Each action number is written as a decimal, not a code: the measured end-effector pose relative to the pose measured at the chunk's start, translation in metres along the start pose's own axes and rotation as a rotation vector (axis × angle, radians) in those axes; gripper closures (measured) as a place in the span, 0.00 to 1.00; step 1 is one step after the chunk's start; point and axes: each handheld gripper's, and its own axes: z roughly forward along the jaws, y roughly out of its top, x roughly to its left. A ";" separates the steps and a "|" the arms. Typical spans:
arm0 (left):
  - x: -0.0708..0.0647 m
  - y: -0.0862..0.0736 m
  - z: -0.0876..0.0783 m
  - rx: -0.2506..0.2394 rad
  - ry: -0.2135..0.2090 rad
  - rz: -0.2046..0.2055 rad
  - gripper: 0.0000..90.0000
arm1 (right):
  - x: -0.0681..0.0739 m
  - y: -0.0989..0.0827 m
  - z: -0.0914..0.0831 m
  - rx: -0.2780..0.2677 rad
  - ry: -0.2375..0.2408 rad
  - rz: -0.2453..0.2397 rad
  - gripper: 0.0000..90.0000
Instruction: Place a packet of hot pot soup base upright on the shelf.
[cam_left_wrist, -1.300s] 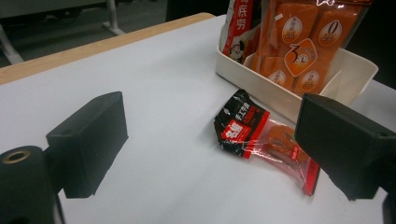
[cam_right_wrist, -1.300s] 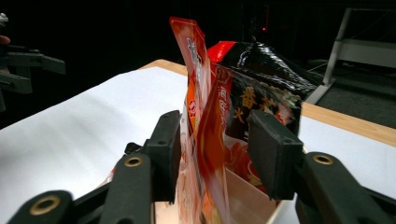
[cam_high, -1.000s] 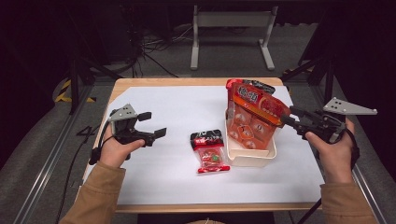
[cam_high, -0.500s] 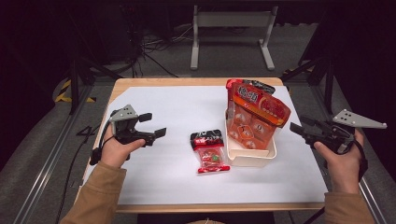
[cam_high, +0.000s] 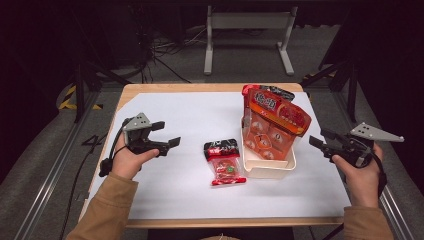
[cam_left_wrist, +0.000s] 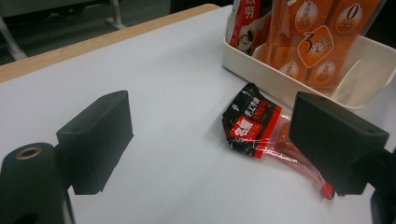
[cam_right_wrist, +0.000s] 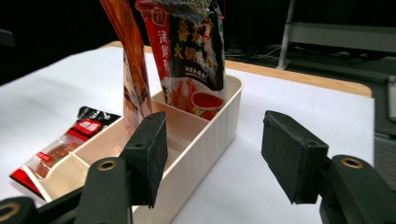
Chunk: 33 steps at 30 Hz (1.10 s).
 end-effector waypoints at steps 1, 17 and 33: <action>0.000 0.000 0.000 0.000 0.000 0.000 0.16 | 0.000 0.000 0.000 0.000 0.000 0.000 0.45; -0.003 0.001 0.027 -0.010 -0.071 -0.038 0.22 | -0.006 -0.012 0.009 0.048 -0.014 -0.011 0.45; 0.001 -0.003 0.073 0.009 -0.150 -0.084 0.27 | -0.008 -0.014 0.013 0.055 -0.011 -0.018 0.45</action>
